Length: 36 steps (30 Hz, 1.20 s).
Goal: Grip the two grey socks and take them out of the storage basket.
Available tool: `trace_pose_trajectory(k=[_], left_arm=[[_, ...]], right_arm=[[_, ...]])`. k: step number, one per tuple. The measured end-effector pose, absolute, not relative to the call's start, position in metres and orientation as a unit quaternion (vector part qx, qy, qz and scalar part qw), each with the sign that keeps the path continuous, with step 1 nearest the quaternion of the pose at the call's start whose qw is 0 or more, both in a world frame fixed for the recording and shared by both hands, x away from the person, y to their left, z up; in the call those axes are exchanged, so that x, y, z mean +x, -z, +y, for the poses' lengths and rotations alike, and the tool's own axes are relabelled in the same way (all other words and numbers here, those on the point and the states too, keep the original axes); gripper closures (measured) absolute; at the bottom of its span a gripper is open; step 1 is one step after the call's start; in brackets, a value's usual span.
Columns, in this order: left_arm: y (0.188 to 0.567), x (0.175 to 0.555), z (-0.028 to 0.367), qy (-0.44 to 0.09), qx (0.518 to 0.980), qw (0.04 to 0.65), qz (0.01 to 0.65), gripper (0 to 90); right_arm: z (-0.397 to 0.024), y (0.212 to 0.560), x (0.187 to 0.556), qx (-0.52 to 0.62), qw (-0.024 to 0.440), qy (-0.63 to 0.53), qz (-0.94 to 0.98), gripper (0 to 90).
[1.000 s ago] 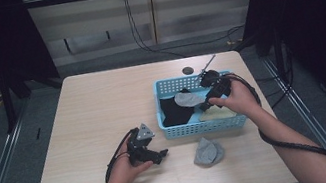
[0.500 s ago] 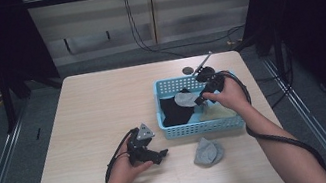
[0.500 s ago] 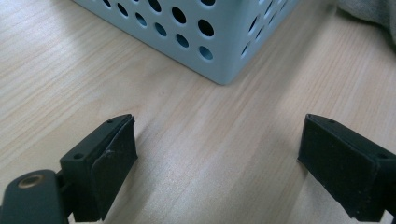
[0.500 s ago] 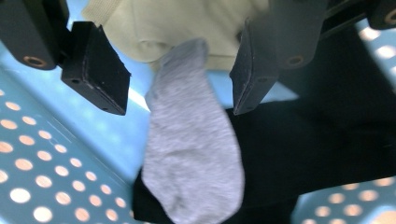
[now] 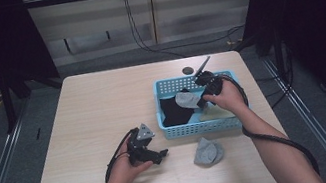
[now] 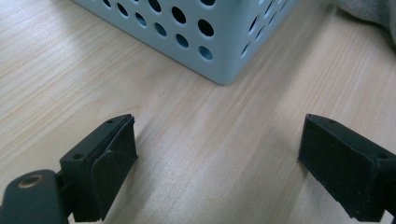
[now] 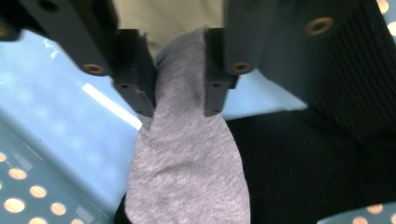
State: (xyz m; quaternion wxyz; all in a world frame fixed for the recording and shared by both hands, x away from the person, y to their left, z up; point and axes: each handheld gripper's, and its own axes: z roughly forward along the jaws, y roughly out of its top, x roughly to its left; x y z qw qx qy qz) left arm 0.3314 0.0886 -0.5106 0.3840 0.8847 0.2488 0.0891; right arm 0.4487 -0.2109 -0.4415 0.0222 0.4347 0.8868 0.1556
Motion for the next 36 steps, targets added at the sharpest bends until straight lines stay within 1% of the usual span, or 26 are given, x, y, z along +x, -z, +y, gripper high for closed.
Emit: trace_pose_trajectory(k=[2, 6, 36], left_arm=[[0.511, 0.331, 0.089, -0.090, 0.885, 0.384, 0.249, 10.5], [0.510, 0.332, 0.089, -0.090, 0.886, 0.381, 0.246, 10.5], [0.510, 0.332, 0.089, -0.090, 0.886, 0.382, 0.246, 10.5]], right_arm=[[-0.210, 0.440, 0.447, 0.429, 0.020, -0.147, 0.891, 79.4], [-0.210, 0.436, 0.444, 0.421, 0.015, -0.151, 0.894, 82.7], [-0.216, 0.374, 0.422, 0.360, 0.019, -0.137, 0.923, 84.7]])
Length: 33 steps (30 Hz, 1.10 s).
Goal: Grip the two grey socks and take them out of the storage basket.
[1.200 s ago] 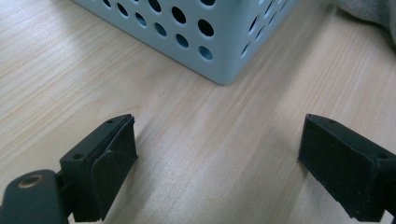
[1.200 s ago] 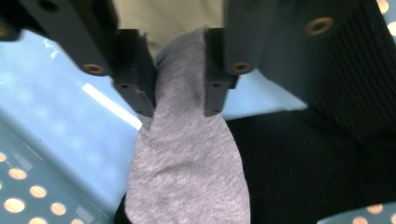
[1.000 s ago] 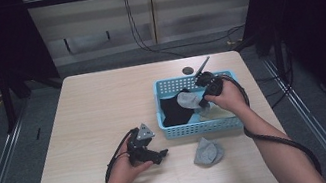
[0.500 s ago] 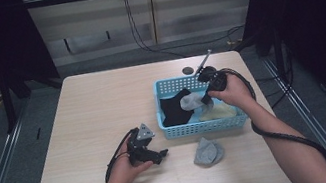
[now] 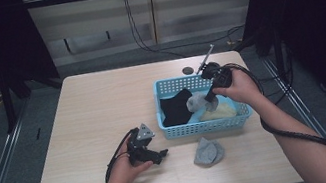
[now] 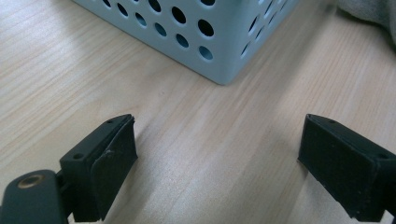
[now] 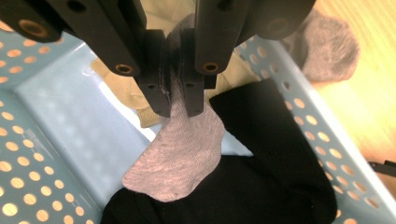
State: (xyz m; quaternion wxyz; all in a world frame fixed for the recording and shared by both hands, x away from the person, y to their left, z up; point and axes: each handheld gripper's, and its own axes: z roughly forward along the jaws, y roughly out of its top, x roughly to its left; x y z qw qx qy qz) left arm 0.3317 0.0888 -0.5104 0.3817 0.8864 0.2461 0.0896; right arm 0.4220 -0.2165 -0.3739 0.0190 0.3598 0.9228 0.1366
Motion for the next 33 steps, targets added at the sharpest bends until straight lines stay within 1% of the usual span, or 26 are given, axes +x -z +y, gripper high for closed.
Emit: trace_pose_trajectory(k=[13, 33], left_arm=[[0.510, 0.332, 0.089, -0.090, 0.886, 0.382, 0.246, 10.5], [0.510, 0.332, 0.089, -0.090, 0.886, 0.382, 0.246, 10.5]], right_arm=[[-0.219, 0.351, 0.408, 0.342, 0.019, -0.149, 0.928, 84.7], [-0.205, 0.322, 0.374, 0.291, 0.028, -0.148, 0.945, 84.7]])
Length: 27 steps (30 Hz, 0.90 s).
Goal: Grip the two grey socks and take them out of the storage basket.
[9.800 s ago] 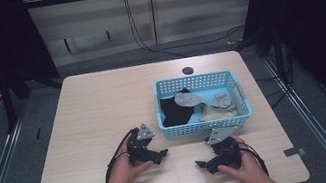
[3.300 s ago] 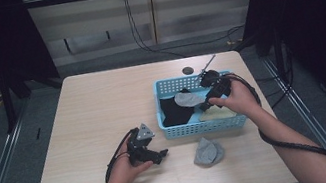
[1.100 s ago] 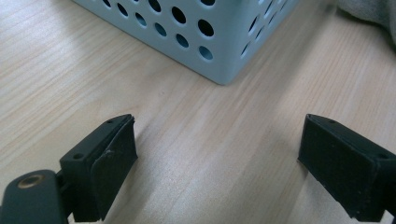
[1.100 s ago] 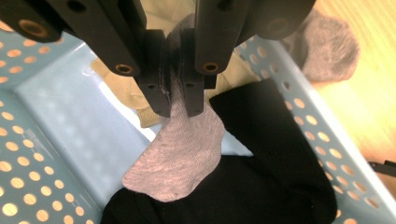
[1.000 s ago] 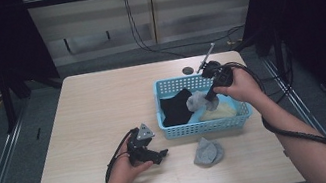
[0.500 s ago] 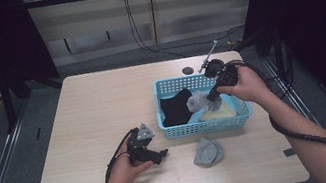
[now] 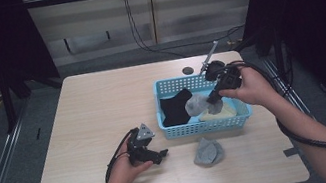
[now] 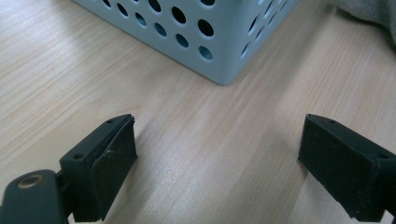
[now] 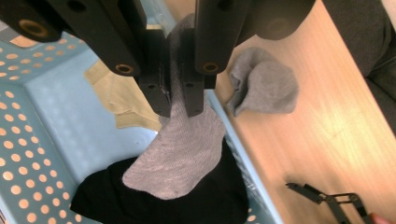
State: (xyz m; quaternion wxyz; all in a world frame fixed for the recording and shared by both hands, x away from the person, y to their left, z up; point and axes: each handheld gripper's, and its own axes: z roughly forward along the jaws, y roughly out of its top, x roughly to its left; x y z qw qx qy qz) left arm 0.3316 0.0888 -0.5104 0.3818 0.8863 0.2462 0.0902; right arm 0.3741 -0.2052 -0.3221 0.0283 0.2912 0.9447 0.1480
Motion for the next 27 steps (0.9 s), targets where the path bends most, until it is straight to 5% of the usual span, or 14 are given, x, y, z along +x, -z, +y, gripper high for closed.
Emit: trace_pose_trajectory(k=[27], left_arm=[[0.510, 0.332, 0.089, -0.091, 0.886, 0.381, 0.246, 10.5]], right_arm=[[-0.184, 0.331, 0.308, 0.217, 0.009, -0.165, 0.962, 84.6]])
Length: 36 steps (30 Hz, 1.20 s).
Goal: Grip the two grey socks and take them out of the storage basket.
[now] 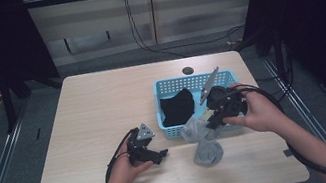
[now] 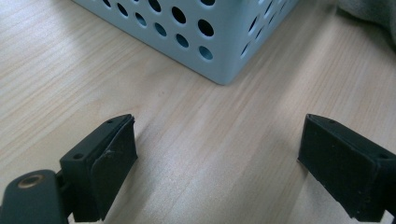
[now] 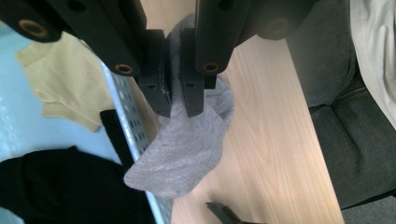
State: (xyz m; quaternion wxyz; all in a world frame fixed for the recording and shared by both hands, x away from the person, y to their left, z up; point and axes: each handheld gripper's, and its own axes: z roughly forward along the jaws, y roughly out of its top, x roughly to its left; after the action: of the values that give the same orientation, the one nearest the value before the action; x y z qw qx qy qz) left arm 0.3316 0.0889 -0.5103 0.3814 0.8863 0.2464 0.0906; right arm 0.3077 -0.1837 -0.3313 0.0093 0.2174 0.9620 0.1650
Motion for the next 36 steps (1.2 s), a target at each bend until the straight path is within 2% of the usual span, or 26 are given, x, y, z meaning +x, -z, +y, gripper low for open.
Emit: trace_pose_trajectory(k=[36], left_arm=[[0.510, 0.332, 0.089, -0.091, 0.888, 0.378, 0.243, 10.5]], right_arm=[[-0.169, 0.378, 0.294, 0.201, -0.027, -0.168, 0.965, 84.4]])
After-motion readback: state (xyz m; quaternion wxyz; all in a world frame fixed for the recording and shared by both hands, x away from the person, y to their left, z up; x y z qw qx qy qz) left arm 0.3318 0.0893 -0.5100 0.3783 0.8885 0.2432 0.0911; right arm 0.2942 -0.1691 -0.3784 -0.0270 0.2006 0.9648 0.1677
